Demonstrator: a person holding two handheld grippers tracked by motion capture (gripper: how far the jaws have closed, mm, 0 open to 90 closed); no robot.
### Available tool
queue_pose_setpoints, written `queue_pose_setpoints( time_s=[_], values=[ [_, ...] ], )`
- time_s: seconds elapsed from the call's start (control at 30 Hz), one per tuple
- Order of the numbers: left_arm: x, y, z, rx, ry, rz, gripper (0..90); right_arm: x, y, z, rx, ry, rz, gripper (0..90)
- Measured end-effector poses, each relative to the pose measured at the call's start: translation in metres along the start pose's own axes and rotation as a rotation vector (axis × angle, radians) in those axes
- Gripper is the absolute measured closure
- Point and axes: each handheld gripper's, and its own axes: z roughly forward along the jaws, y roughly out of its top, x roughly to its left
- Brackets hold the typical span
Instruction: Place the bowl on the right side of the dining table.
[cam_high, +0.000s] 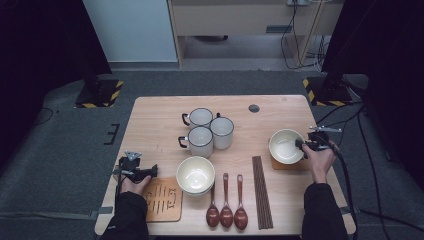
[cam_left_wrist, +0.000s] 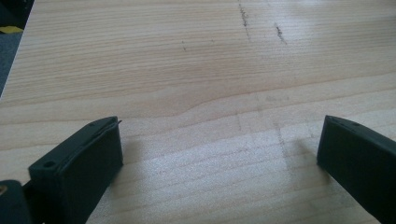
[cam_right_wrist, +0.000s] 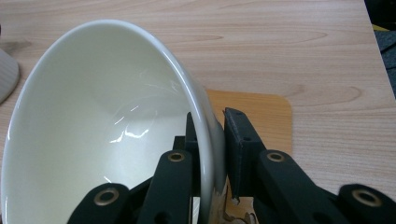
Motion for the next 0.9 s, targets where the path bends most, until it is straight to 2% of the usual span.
queue_pose_setpoints(
  time_s=[0.17,0.3,0.5,0.73,0.9],
  values=[
    [0.0,0.0,0.0,0.0,0.0,0.0,0.0,-0.002,-0.001,0.002,0.007,-0.004,0.004,80.6],
    [0.0,0.0,0.0,0.0,0.0,0.0,0.0,-0.005,-0.002,0.003,0.004,0.005,0.037,80.6],
    [0.0,0.0,0.0,0.0,0.0,0.0,0.0,-0.007,-0.003,0.003,0.002,0.001,0.035,80.7],
    [0.0,0.0,0.0,0.0,0.0,0.0,0.0,-0.014,-0.004,0.005,-0.01,-0.04,0.043,83.3],
    [0.0,0.0,0.0,0.0,0.0,0.0,0.0,-0.017,-0.006,0.006,-0.005,-0.043,0.049,83.3]
  ],
)
